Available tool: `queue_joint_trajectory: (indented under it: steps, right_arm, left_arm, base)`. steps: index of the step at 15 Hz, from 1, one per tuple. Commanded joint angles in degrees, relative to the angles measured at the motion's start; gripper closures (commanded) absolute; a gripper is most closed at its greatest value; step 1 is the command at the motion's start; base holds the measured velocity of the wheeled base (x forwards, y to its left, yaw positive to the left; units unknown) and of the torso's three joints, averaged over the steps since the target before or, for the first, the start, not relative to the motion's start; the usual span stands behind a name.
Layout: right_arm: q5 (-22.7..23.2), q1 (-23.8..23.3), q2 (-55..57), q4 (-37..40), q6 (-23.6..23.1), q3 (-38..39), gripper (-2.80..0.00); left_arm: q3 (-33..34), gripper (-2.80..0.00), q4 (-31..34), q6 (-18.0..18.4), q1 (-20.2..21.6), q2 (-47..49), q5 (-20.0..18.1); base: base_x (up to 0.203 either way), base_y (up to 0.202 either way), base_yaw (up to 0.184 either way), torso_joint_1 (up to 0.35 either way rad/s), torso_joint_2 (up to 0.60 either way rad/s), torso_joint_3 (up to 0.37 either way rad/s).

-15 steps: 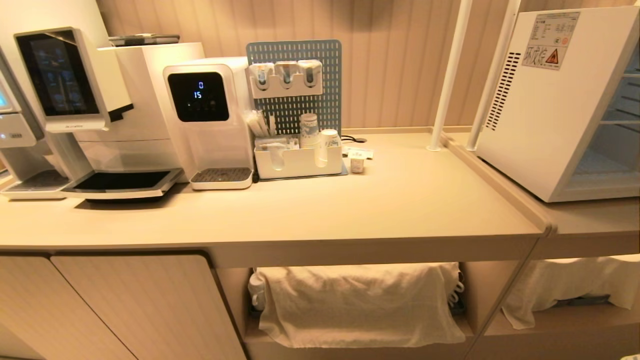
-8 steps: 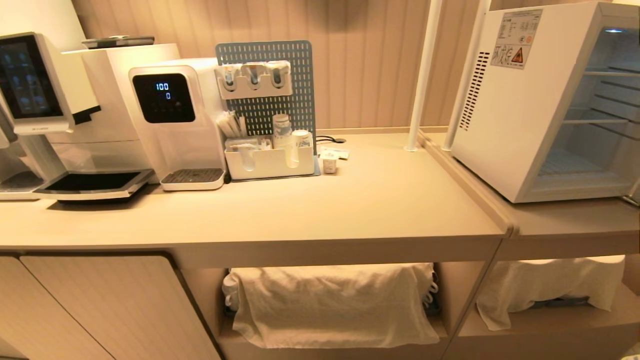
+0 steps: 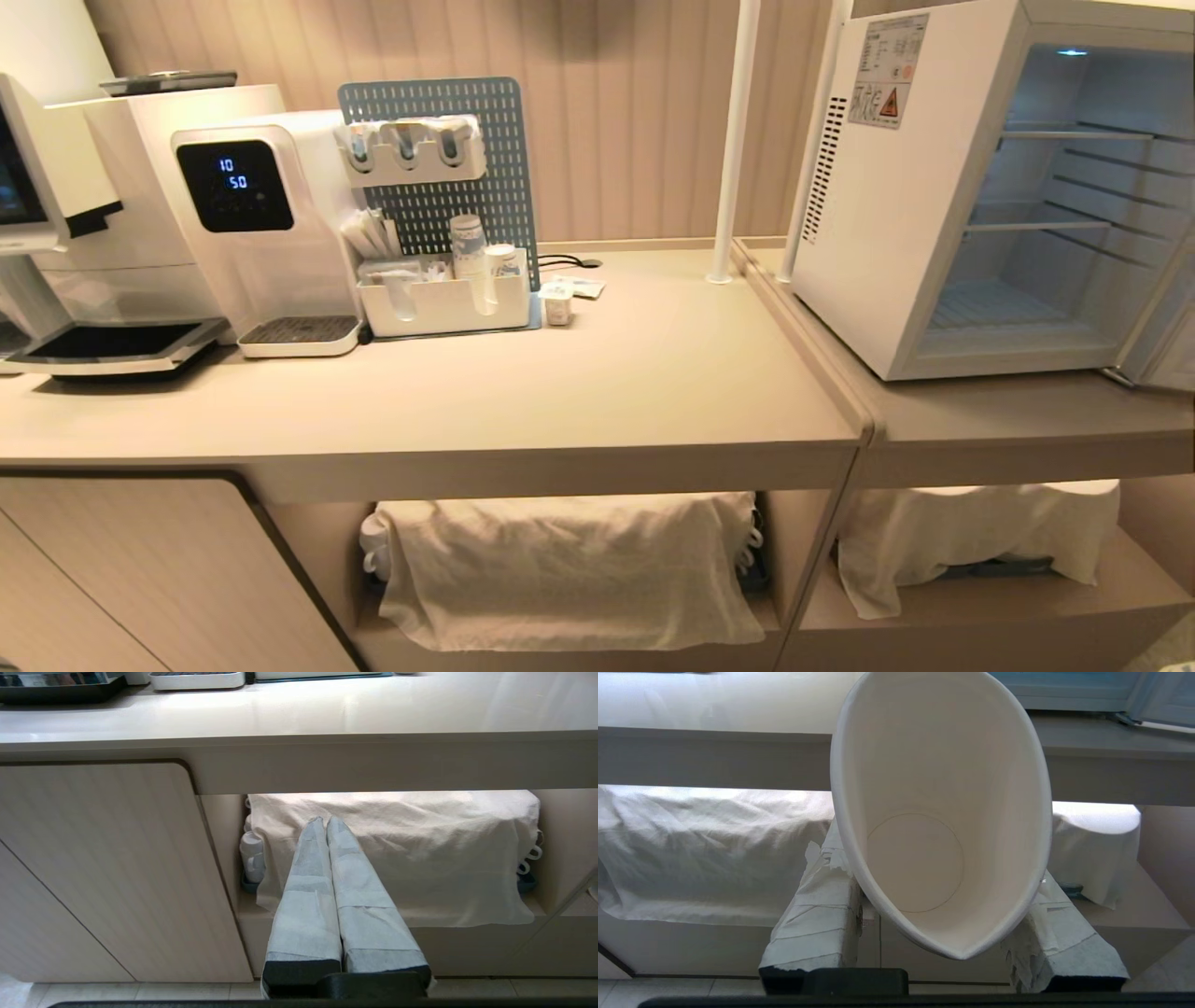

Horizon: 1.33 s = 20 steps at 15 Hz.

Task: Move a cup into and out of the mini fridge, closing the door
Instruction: Put the paper cup in the freezer

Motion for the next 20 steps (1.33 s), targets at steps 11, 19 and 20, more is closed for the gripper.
queue_joint_trajectory:
  steps: [11,19,20]
  right_arm:
    - [0.0,0.0,0.1,0.0,-0.1,1.0,0.00]
    - [0.0,0.0,0.1,0.1,-0.2,1.0,0.00]
    - [0.1,0.0,0.1,0.1,-0.2,1.0,0.00]
  left_arm:
    - [0.0,0.00,0.0,0.0,0.0,0.1,0.0]
    - [0.1,0.00,-0.1,-0.5,0.0,0.1,-0.1]
    - [0.1,0.00,-0.2,-0.5,0.0,0.0,-0.1]
  base:
    - [0.000,-0.194,-0.001,0.002,0.00,0.003]
    - [0.000,-0.184,0.000,0.004,0.00,0.002]
    - [0.000,-0.071,0.001,0.001,0.00,0.002]
